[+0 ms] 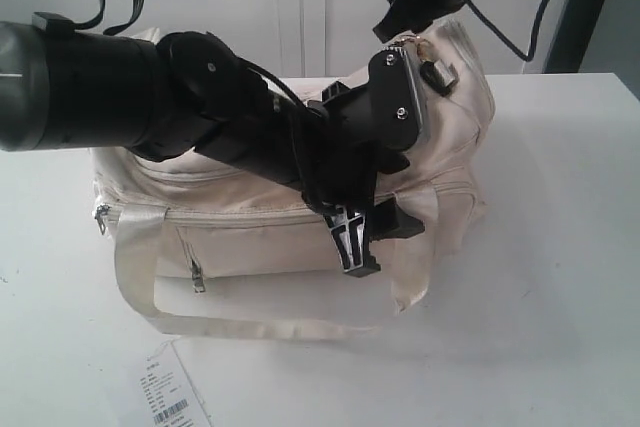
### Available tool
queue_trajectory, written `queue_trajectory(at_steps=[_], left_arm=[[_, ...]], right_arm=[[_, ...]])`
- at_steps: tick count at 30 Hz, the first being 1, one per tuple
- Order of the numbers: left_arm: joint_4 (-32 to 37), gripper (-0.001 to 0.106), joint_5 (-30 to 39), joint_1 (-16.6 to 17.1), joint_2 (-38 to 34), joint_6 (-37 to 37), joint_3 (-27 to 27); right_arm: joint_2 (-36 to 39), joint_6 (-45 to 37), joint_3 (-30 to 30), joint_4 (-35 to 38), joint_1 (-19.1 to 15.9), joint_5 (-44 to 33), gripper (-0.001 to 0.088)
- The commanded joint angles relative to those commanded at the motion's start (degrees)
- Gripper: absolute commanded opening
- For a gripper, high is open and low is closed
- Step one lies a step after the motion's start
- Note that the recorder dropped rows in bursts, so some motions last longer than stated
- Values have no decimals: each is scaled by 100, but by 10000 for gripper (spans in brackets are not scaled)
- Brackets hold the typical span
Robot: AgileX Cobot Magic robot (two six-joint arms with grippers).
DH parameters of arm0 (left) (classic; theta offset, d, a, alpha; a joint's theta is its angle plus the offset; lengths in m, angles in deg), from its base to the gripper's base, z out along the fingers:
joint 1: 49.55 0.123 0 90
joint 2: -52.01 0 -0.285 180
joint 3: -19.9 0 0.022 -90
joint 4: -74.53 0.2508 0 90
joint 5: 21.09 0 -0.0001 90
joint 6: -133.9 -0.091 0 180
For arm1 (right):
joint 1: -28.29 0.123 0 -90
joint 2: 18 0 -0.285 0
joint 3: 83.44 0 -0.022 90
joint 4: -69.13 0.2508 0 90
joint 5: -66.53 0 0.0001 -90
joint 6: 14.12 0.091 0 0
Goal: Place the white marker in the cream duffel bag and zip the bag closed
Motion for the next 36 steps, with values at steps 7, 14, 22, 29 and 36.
queue_trajectory(at_steps=[7,14,22,29,36], left_arm=[[0,724,-243,12,198,558,0],[-11,724,-60,12,584,1627,0],[48,3,-55,694,995,2455,0],[347,7,1573,2657,1263,3052,0],[3528,6,1796,3444,1662,5178,-111]], right_arm=[[-219,798,0,0,-63,-615,558],[-286,1285,0,15,-210,-1475,555],[-829,1264,0,-9,-624,-2445,298],[-1307,1279,487,309,-1420,-2756,0],[-1594,1112,815,285,-1545,-3007,0]])
